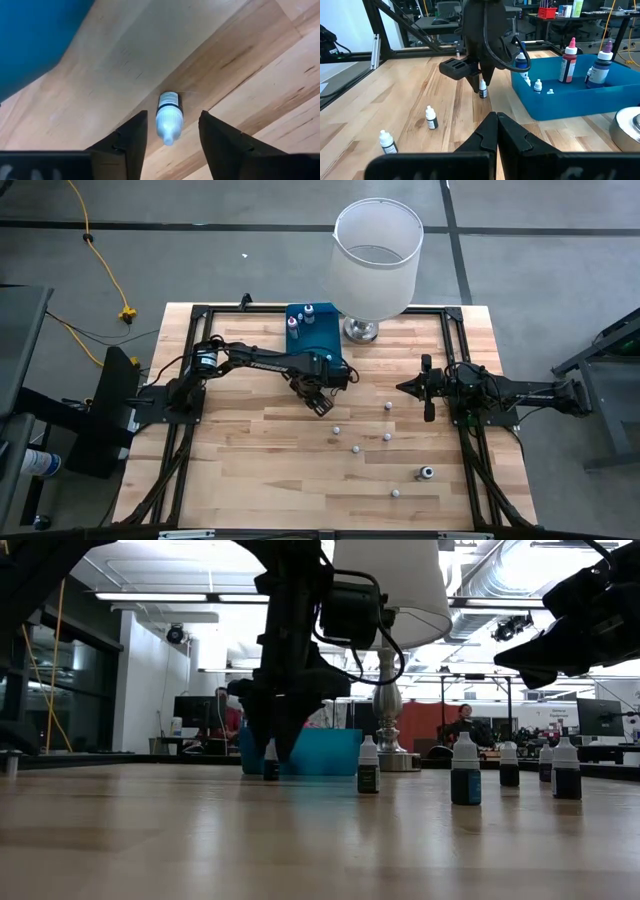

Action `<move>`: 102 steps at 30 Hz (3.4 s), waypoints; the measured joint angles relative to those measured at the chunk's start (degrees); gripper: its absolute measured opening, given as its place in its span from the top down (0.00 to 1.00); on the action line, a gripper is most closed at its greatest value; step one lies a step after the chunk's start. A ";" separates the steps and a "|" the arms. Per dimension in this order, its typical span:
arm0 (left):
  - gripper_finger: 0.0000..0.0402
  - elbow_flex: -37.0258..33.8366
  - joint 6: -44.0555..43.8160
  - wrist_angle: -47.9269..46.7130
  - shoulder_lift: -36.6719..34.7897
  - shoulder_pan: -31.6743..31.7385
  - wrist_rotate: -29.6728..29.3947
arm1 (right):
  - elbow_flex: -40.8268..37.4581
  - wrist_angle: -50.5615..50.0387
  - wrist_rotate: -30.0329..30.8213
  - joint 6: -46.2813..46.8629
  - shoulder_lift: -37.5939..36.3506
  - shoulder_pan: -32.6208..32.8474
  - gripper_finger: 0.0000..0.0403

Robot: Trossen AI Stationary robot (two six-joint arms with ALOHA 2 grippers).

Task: Pick & Place food coloring
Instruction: Put the small black food coloring bottle into the blue bin

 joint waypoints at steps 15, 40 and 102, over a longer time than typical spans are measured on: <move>0.72 0.02 0.94 -0.34 0.00 0.01 -0.09 | 0.00 0.00 0.01 -0.01 0.00 -0.01 1.00; 0.85 0.09 2.40 -1.66 -4.36 -0.11 3.41 | 0.00 -0.02 0.02 0.01 0.02 -0.01 1.00; 0.85 0.04 30.68 0.03 -11.86 13.64 -17.90 | 0.01 0.00 0.00 -0.01 0.02 0.00 1.00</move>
